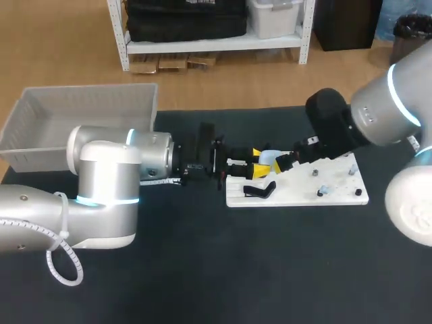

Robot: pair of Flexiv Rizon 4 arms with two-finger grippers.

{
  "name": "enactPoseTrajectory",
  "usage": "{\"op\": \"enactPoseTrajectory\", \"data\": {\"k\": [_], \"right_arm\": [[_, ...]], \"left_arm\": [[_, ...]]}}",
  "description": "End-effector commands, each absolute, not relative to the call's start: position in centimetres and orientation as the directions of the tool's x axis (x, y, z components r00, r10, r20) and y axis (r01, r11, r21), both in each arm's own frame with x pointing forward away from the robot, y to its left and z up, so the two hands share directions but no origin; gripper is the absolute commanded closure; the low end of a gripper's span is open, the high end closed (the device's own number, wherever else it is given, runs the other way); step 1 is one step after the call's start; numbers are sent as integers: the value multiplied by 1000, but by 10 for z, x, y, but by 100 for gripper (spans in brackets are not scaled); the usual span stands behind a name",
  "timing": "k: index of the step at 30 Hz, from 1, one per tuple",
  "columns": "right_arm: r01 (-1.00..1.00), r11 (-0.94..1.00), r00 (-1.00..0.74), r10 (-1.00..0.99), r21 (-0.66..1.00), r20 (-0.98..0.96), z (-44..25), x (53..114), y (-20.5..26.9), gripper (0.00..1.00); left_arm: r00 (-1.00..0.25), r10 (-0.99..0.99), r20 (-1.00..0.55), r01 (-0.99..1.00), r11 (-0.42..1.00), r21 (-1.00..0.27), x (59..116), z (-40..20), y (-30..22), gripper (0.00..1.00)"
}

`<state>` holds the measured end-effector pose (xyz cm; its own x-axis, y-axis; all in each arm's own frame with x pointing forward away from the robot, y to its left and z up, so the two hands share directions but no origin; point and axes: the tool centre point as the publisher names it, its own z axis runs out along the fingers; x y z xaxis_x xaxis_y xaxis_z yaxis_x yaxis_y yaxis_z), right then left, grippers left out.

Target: Pick up each earbud case from the left stands, insert the matching earbuds, close the lid, and place the case in the box.

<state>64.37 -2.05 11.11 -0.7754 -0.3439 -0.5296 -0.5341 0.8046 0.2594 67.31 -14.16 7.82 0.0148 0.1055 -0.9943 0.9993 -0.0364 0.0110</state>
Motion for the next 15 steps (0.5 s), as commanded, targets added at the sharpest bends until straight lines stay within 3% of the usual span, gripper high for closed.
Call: {"op": "enactPoseTrajectory", "data": {"k": [1, 15], "right_arm": [[-526, 812, -781, -343, 254, -521, 107, 649, -16, 0], [-501, 828, -797, -327, 252, -508, 99, 657, -15, 0]], "left_arm": [[15, 105, -994, 999, -39, 10, 674, 78, -142, 100], [15, 105, -994, 999, -39, 10, 674, 78, -142, 100]]}}
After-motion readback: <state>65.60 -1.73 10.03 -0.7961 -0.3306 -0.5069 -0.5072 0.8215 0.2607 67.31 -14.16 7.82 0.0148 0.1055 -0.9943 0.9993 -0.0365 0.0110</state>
